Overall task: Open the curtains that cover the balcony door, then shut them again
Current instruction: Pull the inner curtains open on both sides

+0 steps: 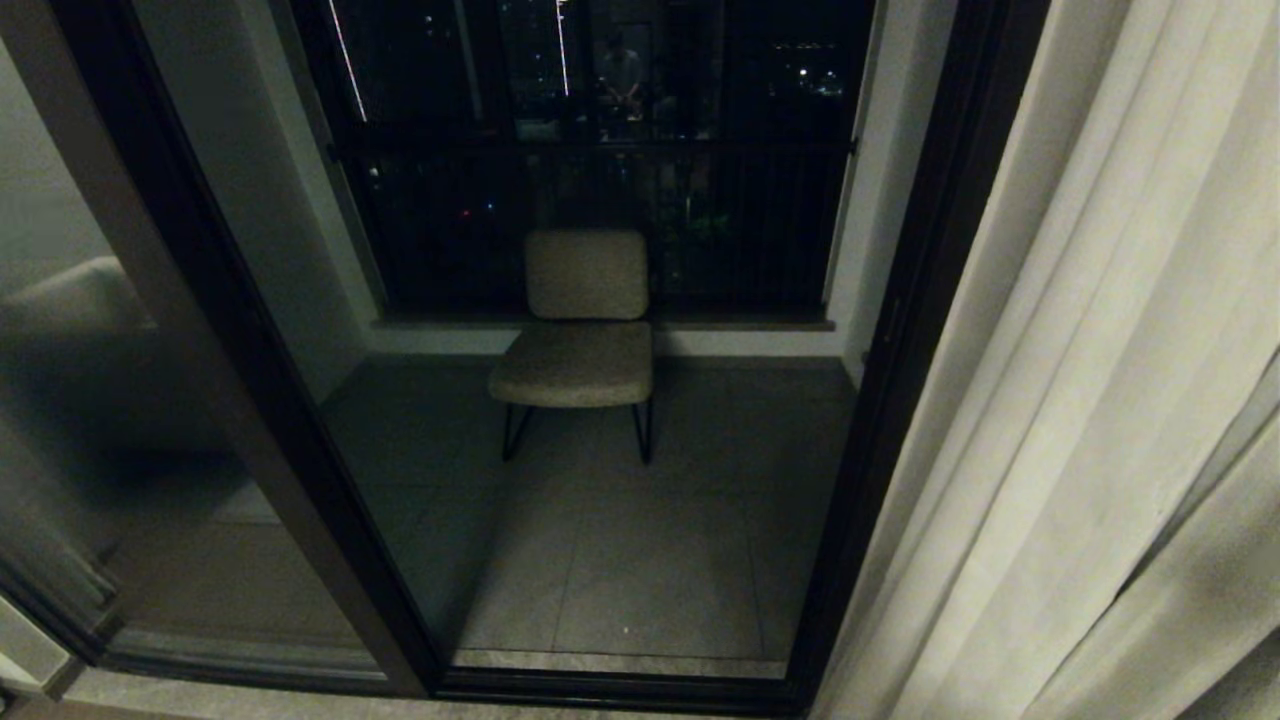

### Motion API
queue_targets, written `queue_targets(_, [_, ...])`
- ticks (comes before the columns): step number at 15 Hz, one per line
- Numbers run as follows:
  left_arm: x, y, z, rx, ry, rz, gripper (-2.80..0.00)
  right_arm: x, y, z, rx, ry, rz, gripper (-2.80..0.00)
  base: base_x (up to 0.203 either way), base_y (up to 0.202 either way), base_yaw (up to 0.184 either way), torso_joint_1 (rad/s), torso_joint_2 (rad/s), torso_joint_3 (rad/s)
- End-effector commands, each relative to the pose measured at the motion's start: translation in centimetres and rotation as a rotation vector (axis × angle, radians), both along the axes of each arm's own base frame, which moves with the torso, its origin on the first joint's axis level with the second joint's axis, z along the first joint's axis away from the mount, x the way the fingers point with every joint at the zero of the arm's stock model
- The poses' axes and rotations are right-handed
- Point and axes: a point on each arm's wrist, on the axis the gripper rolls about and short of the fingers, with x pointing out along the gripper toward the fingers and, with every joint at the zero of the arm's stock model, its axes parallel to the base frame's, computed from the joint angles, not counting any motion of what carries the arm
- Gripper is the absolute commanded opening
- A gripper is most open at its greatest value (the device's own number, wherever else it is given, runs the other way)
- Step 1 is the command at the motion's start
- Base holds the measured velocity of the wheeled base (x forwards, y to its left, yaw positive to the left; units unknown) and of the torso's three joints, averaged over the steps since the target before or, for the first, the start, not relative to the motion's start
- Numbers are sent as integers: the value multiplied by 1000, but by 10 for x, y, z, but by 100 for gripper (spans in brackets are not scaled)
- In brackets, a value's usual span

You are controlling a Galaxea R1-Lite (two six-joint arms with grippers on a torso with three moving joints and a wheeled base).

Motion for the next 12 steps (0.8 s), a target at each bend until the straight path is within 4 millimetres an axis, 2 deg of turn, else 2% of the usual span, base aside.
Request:
queue_targets(1, [0,0,0,0,0,0,-280,-19,0,-13,-10,-34,-12,-280,0,0,0,0,0,0])
queue_targets(5, [0,0,0,0,0,0,-280,-40,0,-30,25,-117,11,-280,0,0,0,0,0,0])
queue_targets(12, [0,0,0,0,0,0,-280,-41,0,-32,124,-109,8,-280,0,0,0,0,0,0])
